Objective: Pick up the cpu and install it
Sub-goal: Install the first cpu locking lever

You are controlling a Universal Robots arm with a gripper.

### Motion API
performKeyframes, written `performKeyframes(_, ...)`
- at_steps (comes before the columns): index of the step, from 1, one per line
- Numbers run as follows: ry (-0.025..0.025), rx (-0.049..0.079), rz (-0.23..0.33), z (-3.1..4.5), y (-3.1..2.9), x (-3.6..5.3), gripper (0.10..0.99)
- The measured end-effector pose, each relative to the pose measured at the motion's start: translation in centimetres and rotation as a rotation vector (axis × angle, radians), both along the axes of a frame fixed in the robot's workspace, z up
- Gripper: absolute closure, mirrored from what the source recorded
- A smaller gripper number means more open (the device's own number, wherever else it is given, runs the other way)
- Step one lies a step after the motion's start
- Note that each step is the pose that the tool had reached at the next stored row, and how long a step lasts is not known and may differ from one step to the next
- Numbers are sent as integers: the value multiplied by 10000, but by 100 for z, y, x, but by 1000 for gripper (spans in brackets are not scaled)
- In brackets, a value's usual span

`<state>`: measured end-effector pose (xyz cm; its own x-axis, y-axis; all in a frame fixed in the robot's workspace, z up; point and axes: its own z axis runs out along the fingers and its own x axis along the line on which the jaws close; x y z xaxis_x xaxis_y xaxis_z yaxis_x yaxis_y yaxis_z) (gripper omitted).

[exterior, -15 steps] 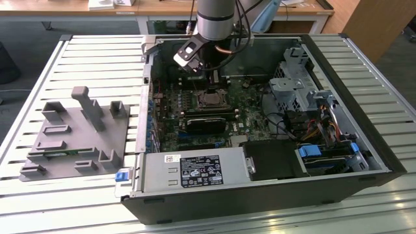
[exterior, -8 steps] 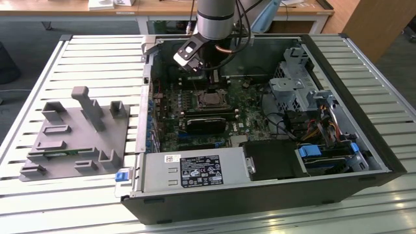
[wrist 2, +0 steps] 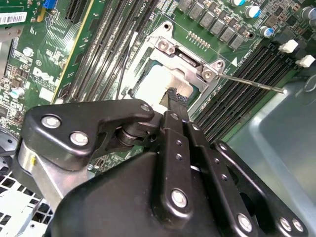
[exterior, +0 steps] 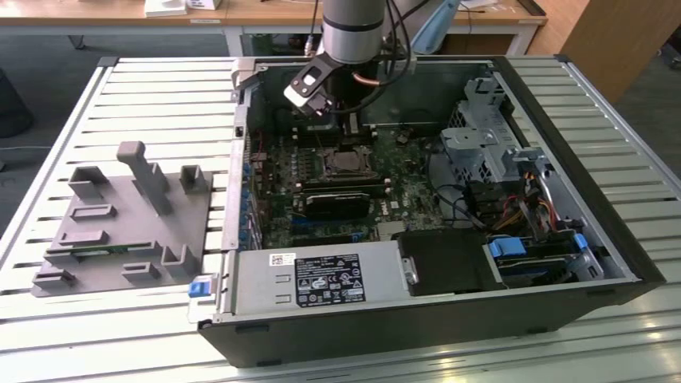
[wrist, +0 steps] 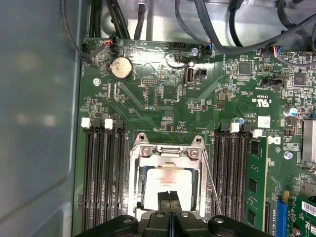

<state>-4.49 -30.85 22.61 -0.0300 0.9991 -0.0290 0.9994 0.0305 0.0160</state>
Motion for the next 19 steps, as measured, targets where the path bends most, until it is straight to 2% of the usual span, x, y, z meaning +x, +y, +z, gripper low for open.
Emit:
performKeyframes(14, -1, 1, 0, 81, 0, 0, 980)
performKeyframes(15, -1, 2, 0, 148, 0, 0, 980)
performKeyframes(19, -1, 1, 1, 238, 0, 0, 980)
